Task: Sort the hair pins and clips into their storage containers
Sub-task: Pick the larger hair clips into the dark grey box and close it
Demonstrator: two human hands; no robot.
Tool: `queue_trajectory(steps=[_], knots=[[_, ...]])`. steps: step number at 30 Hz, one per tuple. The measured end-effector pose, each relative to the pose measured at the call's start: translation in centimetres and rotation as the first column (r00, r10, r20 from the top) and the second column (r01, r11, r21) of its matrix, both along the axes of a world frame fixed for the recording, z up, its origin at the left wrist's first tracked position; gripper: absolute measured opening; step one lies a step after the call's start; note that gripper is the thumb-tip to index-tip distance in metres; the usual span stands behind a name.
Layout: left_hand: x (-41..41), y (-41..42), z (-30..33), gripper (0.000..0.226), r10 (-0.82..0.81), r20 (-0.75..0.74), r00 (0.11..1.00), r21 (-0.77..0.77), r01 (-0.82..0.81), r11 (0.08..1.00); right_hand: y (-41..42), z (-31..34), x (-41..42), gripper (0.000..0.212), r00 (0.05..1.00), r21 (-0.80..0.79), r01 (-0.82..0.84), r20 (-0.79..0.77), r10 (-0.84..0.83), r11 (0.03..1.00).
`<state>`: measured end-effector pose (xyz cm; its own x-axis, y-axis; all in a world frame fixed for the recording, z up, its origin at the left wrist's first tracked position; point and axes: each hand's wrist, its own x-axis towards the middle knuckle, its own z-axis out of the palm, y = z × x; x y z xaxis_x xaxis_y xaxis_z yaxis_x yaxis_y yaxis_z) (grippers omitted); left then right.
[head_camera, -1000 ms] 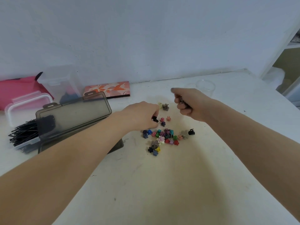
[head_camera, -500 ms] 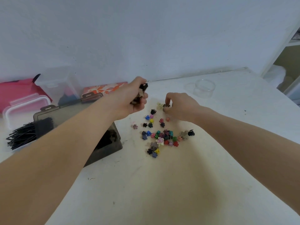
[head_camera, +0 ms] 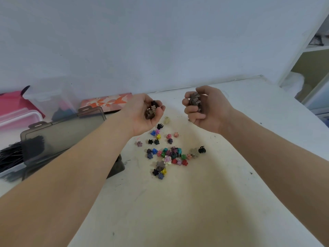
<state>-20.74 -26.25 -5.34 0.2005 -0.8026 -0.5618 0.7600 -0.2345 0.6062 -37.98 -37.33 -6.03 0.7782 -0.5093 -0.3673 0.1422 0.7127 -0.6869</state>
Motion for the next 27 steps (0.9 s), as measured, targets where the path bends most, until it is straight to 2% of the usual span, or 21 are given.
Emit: queue_trajectory(steps=[2, 3, 4, 5, 7, 9, 10, 12, 15, 17, 20, 22, 23, 25, 26, 27], knots=[[-0.3, -0.8, -0.2, 0.016, -0.041, 0.221, 0.974, 0.088, 0.022, 0.996, -0.5, 0.1, -0.2, 0.031, 0.999, 0.014, 0.040, -0.004, -0.040, 0.999], [-0.5, -1.2, -0.3, 0.015, -0.110, 0.394, 0.913, 0.155, 0.052, 0.986, -0.8, 0.2, -0.3, 0.032, 0.998, 0.017, 0.062, -0.013, -0.061, 0.998], [-0.8, -1.6, -0.5, 0.014, -0.202, 0.562, 0.802, 0.232, 0.082, 0.969, -1.0, 0.2, -0.3, 0.032, 0.996, 0.015, 0.081, -0.024, -0.081, 0.997], [-1.0, -1.9, -0.7, 0.011, -0.292, 0.697, 0.655, 0.297, 0.107, 0.949, -1.3, 0.2, -0.4, 0.031, 0.995, 0.007, 0.098, -0.035, -0.098, 0.995], [-1.2, -2.6, -0.9, 0.012, -0.418, 0.851, 0.317, 0.388, 0.158, 0.908, -1.7, 0.1, -0.5, 0.027, 0.991, -0.010, 0.126, -0.051, -0.126, 0.992], [-1.3, -3.1, -1.0, 0.018, -0.493, 0.869, -0.027, 0.486, 0.221, 0.845, -2.1, 0.0, -0.7, 0.020, 0.986, -0.025, 0.153, -0.062, -0.155, 0.988], [-1.3, -3.2, -1.0, 0.019, -0.515, 0.843, -0.157, 0.539, 0.248, 0.805, -2.2, 0.0, -0.8, 0.017, 0.984, -0.031, 0.166, -0.067, -0.167, 0.986], [-1.2, -3.6, -1.2, 0.020, -0.537, 0.775, -0.333, 0.625, 0.273, 0.732, -2.5, -0.2, -1.0, 0.014, 0.979, -0.037, 0.183, -0.080, -0.186, 0.982], [-0.9, -4.1, -1.7, 0.018, -0.513, 0.655, -0.555, 0.709, 0.216, 0.671, -2.8, -0.3, -1.1, 0.012, 0.969, -0.066, 0.205, -0.128, -0.212, 0.977], [-0.6, -4.2, -2.0, 0.016, -0.500, 0.605, -0.619, 0.722, 0.163, 0.672, -2.8, -0.3, -1.1, 0.013, 0.955, -0.111, 0.216, -0.185, -0.233, 0.970], [-0.3, -4.1, -2.2, 0.020, -0.510, 0.576, -0.638, 0.726, 0.112, 0.679, -2.7, -0.3, -1.0, 0.015, 0.929, -0.218, 0.185, -0.279, -0.242, 0.958], [-0.2, -4.0, -2.2, 0.019, -0.524, 0.557, -0.644, 0.748, 0.115, 0.654, -2.5, -0.4, -0.9, 0.015, 0.888, -0.361, 0.097, -0.389, -0.245, 0.927], [-0.2, -4.0, -2.1, 0.018, -0.528, 0.555, -0.642, 0.755, 0.124, 0.644, -2.5, -0.6, -0.9, 0.013, 0.848, -0.469, 0.024, -0.459, -0.266, 0.883], [-0.1, -3.9, -1.9, 0.017, -0.537, 0.604, -0.589, 0.739, 0.161, 0.654, -2.4, -1.1, -0.8, 0.012, 0.734, -0.675, -0.201, -0.584, -0.346, 0.710], [0.0, -3.8, -1.8, 0.018, -0.542, 0.658, -0.522, 0.709, 0.189, 0.679, -2.3, -1.4, -0.8, 0.015, 0.673, -0.731, -0.334, -0.627, -0.392, 0.595], [0.0, -3.8, -1.5, 0.016, -0.544, 0.727, -0.420, 0.662, 0.215, 0.718, -2.3, -1.9, -0.9, 0.019, 0.619, -0.746, -0.458, -0.658, -0.429, 0.484]])
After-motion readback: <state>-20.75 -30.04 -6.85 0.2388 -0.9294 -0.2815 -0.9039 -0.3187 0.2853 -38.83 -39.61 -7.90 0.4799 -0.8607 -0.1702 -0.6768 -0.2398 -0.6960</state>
